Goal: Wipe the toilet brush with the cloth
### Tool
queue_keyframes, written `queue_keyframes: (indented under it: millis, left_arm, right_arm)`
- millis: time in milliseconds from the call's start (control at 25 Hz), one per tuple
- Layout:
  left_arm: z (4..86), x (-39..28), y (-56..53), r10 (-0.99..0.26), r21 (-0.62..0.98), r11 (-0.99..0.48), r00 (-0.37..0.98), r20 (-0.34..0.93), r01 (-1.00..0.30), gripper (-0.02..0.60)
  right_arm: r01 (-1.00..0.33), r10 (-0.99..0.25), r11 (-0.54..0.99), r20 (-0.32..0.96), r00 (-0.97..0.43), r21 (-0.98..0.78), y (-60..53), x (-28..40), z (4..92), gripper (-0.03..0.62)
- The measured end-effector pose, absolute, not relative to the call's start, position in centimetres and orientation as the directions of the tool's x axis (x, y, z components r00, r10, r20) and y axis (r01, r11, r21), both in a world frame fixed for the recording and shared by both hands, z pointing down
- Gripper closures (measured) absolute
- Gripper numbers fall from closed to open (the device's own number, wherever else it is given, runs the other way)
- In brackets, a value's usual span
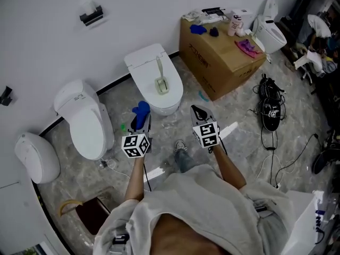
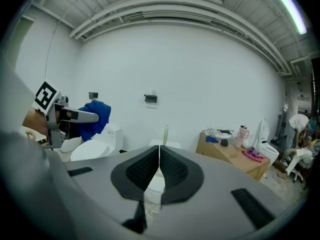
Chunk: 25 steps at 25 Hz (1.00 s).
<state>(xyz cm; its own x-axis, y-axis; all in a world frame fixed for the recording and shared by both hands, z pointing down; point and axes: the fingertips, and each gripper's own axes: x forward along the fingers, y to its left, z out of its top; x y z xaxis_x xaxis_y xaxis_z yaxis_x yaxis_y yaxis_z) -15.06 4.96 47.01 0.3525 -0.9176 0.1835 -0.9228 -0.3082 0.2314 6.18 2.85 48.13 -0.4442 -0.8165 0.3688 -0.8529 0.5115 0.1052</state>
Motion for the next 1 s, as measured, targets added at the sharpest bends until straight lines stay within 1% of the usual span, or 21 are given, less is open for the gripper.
queue_keyframes:
  millis: [600,800,1000]
  left_arm:
    - [49.6,-14.0,-7.4,-0.924,0.252,-0.199,0.267,0.273,-0.947,0.419]
    - [50.1,-14.1,-9.5,-0.923,0.244,-0.174,0.245,0.296,-0.954,0.419]
    - [50.3,-14.0,-11.3,-0.918,0.23,-0.183,0.25,0.309,-0.956,0.419]
  right_arm:
    - [-0.78,-0.73,0.624,0.39,-0.561,0.046,-13.6,3.9,49.4,0.562]
    - [-0.76,-0.702,0.649,0.409,-0.583,0.031,-16.5,3.5,50.4,0.562]
    - [-0.759,-0.694,0.651,0.409,-0.593,0.004,-18.1,3.3,51.1,0.562]
